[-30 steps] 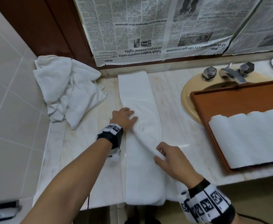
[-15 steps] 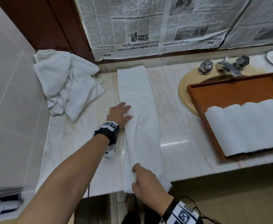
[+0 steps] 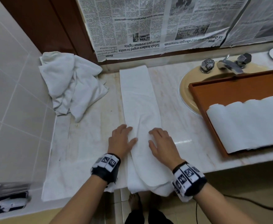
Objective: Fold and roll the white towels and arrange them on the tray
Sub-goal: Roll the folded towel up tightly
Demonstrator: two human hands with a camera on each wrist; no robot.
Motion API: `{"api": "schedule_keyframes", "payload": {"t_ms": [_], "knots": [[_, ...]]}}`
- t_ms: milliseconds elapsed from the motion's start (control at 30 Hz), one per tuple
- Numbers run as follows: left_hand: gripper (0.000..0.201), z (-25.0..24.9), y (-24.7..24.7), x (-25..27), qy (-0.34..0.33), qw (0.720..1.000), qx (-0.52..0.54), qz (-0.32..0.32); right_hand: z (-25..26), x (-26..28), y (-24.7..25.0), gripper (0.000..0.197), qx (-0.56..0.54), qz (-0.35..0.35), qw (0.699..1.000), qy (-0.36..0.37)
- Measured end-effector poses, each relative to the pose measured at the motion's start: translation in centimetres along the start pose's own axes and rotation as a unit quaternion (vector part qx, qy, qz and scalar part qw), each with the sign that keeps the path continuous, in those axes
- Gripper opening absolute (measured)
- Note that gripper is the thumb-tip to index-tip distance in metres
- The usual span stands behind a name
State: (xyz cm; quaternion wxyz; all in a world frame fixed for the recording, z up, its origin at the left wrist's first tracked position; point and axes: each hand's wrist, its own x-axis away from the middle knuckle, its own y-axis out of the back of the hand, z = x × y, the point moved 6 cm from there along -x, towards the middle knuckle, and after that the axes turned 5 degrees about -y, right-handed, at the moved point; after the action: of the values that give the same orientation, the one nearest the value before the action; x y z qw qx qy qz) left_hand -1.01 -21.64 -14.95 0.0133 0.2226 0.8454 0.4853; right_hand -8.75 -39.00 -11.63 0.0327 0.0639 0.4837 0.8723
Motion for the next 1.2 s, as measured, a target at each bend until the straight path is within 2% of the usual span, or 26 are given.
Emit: {"api": "schedule_keyframes", "payload": {"t_ms": [100,200,233,367,500,600,733,833,900,1000,1100,1167,1200], "knots": [[0.065,-0.1,-0.6,1.3,0.01,0.998,-0.063,0.009,-1.7,-1.9,-1.1,0.051,0.037,0.051,0.998,-0.025],[0.064,0.2,-0.3,0.8,0.025,0.994,-0.1,0.022,-3.1,-3.0,-1.7,0.076,0.096,0.094,0.991,0.002],[0.063,0.3,-0.3,0.4,0.031,0.993,-0.108,0.03,-3.6,-3.3,-1.8,0.077,0.108,0.109,0.988,-0.001],[0.065,0.3,-0.4,-1.2,0.05,0.989,-0.124,0.06,-5.0,-5.3,-1.0,0.054,0.113,0.112,0.987,-0.004],[0.068,-0.3,-0.3,-2.9,0.055,0.987,-0.133,0.069,-5.5,-6.5,-0.4,0.055,0.078,0.103,0.991,-0.017],[0.069,-0.6,-0.1,-4.4,0.053,0.987,-0.133,0.076,-5.4,-5.5,0.3,0.053,0.039,0.064,0.997,-0.007],[0.068,-1.1,0.2,-5.7,0.055,0.988,-0.12,0.084,-5.7,-3.9,-0.3,0.053,0.083,0.074,0.994,0.005],[0.065,-1.3,0.4,-5.7,0.069,0.991,-0.103,0.059,-6.6,-5.0,-0.3,0.057,0.153,0.099,0.983,-0.028],[0.06,-1.9,0.6,-5.0,0.064,0.993,-0.092,0.022,-7.0,-6.4,0.2,0.056,0.159,0.095,0.982,-0.042],[0.054,-3.2,0.3,-3.2,0.002,0.998,-0.062,-0.014,-7.2,-7.7,1.1,0.052,0.111,0.048,0.991,-0.055],[0.055,-3.2,-1.2,-0.9,-0.023,0.997,-0.067,0.013,-6.9,-5.6,3.0,0.038,-0.027,-0.044,0.998,-0.042],[0.059,-2.7,-1.9,0.3,-0.012,0.996,-0.082,0.028,-6.3,-2.3,3.8,0.034,-0.113,-0.048,0.992,-0.03],[0.063,-2.5,-2.1,0.7,-0.009,0.995,-0.093,0.028,-5.9,-0.5,3.8,0.038,-0.128,-0.018,0.991,-0.032]]}}
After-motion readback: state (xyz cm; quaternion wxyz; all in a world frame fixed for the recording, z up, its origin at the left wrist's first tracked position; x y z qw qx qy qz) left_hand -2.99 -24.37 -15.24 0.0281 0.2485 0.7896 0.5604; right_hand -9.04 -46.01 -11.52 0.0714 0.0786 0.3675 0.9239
